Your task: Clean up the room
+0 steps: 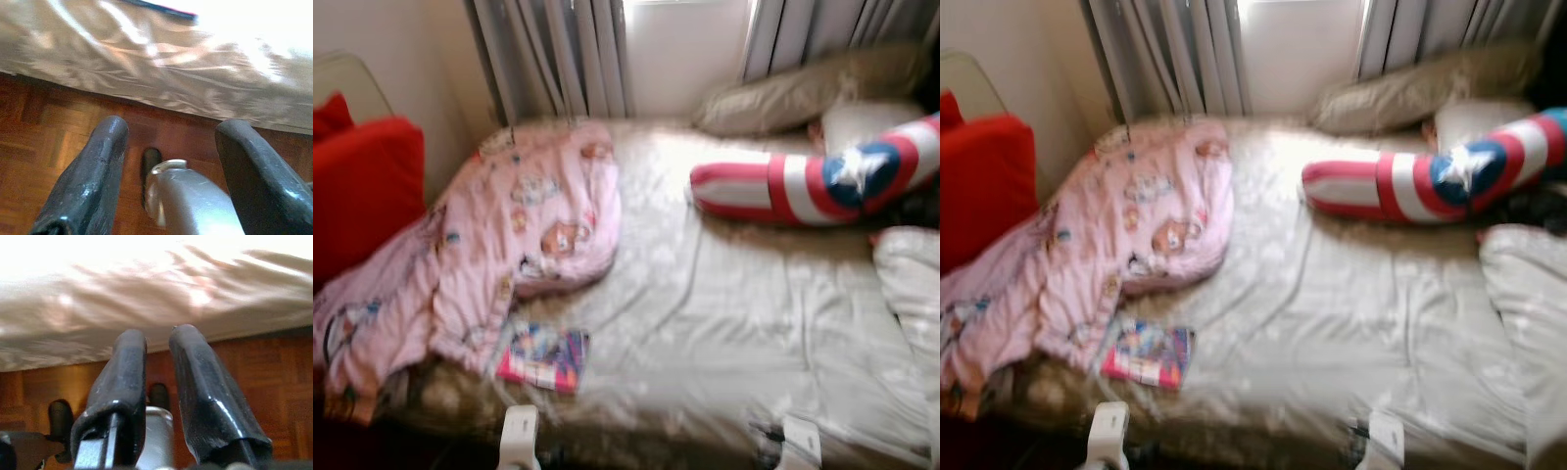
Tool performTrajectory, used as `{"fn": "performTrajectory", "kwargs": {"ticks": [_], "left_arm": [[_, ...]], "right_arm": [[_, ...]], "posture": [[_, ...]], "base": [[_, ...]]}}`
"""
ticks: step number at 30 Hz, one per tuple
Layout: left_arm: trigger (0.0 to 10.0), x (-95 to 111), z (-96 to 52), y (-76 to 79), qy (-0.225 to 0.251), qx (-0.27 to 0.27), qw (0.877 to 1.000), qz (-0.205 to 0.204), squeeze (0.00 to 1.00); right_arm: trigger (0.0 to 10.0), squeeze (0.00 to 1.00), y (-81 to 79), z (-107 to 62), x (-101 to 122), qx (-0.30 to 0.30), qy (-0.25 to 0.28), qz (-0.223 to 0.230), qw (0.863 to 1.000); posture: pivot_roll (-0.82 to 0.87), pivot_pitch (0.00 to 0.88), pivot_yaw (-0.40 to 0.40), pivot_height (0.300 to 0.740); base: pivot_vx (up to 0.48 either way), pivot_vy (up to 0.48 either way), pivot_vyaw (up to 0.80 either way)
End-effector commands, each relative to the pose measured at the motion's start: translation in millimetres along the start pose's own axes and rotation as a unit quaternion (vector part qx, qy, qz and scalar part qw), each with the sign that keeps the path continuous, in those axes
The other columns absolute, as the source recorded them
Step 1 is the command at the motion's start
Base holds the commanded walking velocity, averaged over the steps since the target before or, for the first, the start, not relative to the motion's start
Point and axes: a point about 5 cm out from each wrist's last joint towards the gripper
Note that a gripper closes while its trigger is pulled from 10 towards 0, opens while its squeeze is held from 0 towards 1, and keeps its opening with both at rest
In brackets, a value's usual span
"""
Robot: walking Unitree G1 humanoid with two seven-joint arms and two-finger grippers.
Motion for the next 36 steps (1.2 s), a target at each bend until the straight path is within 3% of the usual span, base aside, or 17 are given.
{"fn": "performTrajectory", "kwargs": {"ticks": [1,30,36], "left_arm": [[10.0,-4.1,-2.5,-9.8,-0.01,0.016,1.0,0.001,0.0],[10.0,-5.6,-3.1,-10.4,-0.01,0.017,1.0,0.0,0.0],[10.0,-6.0,-3.3,-10.4,-0.01,0.017,1.0,0.002,0.0]], "right_arm": [[10.0,0.0,-7.5,0.2,-0.7,0.011,-0.001,0.002,1.0],[10.0,0.0,-9.2,-0.3,-3.6,0.016,-0.009,-0.002,1.0],[10.0,0.0,-9.5,-0.5,-4.7,0.017,-0.01,-0.004,1.0]], "posture": [[0.08,0.009,0.016,0.74],[0.08,0.0,0.014,0.74],[0.08,0.0,0.014,0.74]], "base": [[0.0,0.48,0.0],[0.0,0.48,0.0],[0.0,0.109,0.0]]}}
Point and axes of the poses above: a point about 5 cm out from each wrist's last joint towards the gripper, its own z axis pointing out of the wrist towards the gripper, its own x axis along the axis of the wrist's last joint, y = z × x, and after that the axes turned 7 degrees about -z, right-handed
